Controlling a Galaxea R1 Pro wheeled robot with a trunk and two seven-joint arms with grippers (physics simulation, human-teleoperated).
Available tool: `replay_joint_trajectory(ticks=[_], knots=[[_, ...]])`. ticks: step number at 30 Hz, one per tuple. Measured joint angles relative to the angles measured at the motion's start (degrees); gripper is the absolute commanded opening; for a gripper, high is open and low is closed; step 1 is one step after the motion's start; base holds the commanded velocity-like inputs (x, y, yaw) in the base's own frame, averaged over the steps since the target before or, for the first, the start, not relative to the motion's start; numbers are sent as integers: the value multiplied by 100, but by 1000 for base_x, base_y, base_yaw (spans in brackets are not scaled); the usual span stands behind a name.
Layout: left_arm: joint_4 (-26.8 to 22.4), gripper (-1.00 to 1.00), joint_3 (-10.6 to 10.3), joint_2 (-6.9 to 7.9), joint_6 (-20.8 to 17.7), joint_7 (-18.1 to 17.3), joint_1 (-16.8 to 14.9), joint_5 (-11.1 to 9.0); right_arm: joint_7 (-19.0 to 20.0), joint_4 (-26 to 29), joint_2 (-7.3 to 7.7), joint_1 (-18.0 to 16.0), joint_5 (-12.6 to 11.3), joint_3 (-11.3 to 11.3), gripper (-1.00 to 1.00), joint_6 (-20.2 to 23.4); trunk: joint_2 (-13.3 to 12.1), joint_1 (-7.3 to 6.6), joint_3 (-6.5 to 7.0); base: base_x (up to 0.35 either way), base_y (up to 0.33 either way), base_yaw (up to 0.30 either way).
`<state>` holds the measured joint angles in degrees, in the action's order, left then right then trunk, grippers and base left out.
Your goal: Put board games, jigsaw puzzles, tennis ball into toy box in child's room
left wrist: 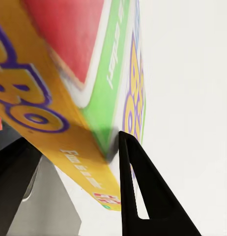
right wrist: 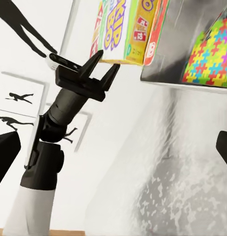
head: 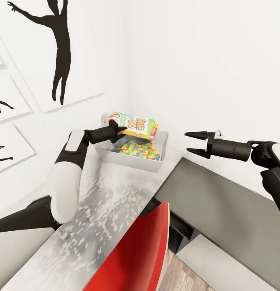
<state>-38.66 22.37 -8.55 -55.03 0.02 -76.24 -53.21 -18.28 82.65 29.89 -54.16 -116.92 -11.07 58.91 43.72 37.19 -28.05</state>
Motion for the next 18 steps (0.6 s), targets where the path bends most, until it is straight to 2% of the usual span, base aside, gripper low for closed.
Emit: replay_joint_trajectory(ticks=[7, 9, 12, 18], knots=[[-221, -100, 11, -41, 63, 93, 226, -94, 35, -144, -226, 16, 188, -28, 100, 47, 0, 0, 0, 0, 0, 0], [-269, -100, 8, -42, 65, 93, 237, -163, 32, -195, -290, 16, 257, -21, 100, 66, 0, 0, 0, 0, 0, 0], [-271, -100, 5, -42, 65, 93, 239, -157, 32, -214, -387, 16, 354, -6, 100, 73, 0, 0, 0, 0, 0, 0], [-234, -100, -5, -39, -11, 87, 237, -159, 30, -218, -403, 16, 475, 20, 100, 71, 0, 0, 0, 0, 0, 0]])
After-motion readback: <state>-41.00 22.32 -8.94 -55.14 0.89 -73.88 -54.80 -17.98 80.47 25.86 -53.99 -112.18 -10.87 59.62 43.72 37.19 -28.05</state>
